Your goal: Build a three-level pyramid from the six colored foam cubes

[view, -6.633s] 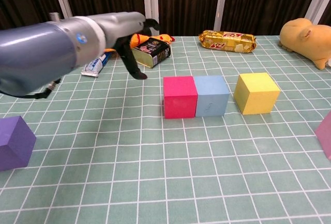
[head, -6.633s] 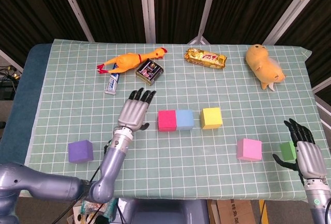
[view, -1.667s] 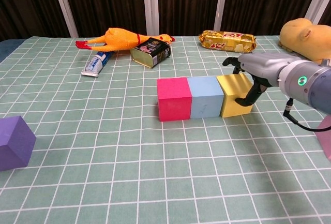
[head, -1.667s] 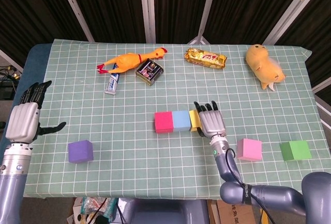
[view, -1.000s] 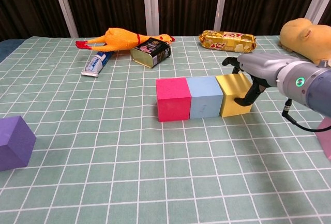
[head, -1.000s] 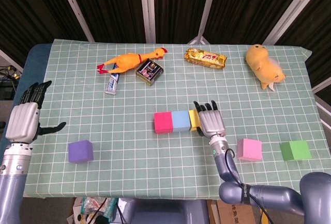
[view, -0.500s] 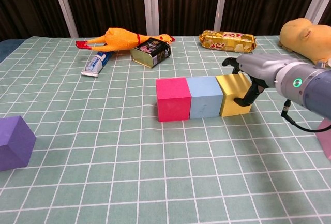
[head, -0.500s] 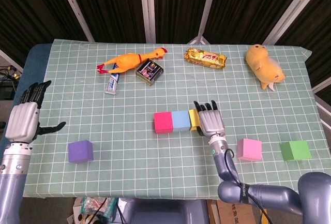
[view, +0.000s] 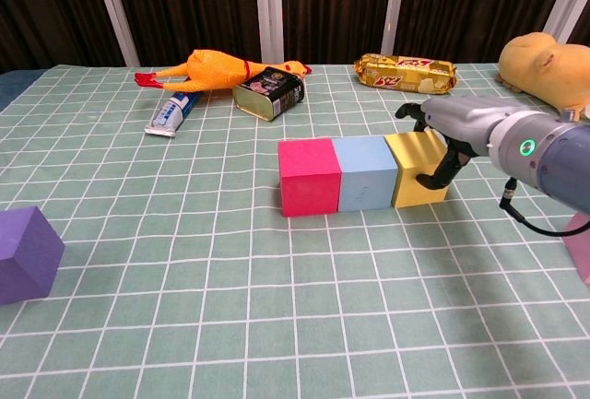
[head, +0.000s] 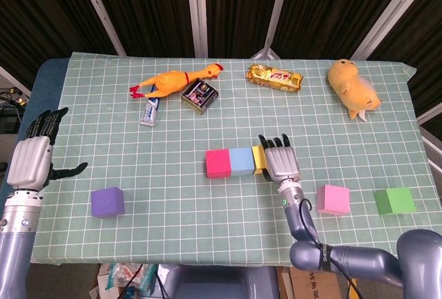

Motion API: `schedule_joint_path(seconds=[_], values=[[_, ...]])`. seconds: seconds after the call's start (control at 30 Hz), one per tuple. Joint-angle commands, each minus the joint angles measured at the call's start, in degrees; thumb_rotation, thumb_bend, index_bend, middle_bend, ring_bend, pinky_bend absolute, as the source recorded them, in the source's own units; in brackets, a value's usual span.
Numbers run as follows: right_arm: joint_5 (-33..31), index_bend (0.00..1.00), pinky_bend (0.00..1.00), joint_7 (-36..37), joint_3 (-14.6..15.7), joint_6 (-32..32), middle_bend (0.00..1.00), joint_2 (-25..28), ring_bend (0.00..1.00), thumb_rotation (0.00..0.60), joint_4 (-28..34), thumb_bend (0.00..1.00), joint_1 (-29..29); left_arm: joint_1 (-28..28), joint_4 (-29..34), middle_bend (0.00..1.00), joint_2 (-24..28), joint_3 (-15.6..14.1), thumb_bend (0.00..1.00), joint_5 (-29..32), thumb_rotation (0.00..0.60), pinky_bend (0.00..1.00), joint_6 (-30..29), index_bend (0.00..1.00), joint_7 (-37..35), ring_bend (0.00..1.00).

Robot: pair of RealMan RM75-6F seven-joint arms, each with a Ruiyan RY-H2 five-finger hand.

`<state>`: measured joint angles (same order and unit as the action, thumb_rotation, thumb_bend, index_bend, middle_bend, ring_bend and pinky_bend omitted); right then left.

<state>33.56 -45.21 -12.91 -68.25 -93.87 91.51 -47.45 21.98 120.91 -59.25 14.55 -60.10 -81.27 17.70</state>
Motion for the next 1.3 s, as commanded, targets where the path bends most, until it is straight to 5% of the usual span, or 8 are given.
schedule_joint_path(seconds=[0.03, 0.17, 0.6, 1.3], values=[[0.0, 0.0, 0.0, -0.02, -0.01, -0.06, 0.3, -0.08, 0.15, 0.6, 0.06, 0.43, 0.0, 0.0, 0.05, 0.07, 0.03, -0.01, 0.11, 0.04, 0.6, 0.08, 0.04, 0.0, 0.02, 0.01], [-0.16, 0.0, 0.0, -0.26, 0.04, -0.15, 0.29, -0.23, 0.11, 0.6, 0.14, 0.43, -0.03, -0.01, 0.16, 0.07, 0.14, 0.01, 0.11, 0.07, 0.6, 0.08, 0.05, 0.0, 0.07, 0.01], [-1.4, 0.0, 0.0, -0.77, 0.15, 0.22, 0.01, 0.44, 0.0, 0.6, 0.94, 0.43, 0.05, -0.01, 0.22, 0.07, 0.37, 0.03, 0.11, 0.2, 0.6, 0.08, 0.15, 0.0, 0.13, 0.01], [1.91, 0.0, 0.0, 1.43, 1.06, -2.91, 0.0, 5.65, 0.0, 0.6, 9.99, 0.43, 2.66, -0.05, 0.44, 0.07, 0.3, -0.26, 0.11, -0.4, 0.6, 0.08, 0.0, 0.0, 0.47, 0.01]])
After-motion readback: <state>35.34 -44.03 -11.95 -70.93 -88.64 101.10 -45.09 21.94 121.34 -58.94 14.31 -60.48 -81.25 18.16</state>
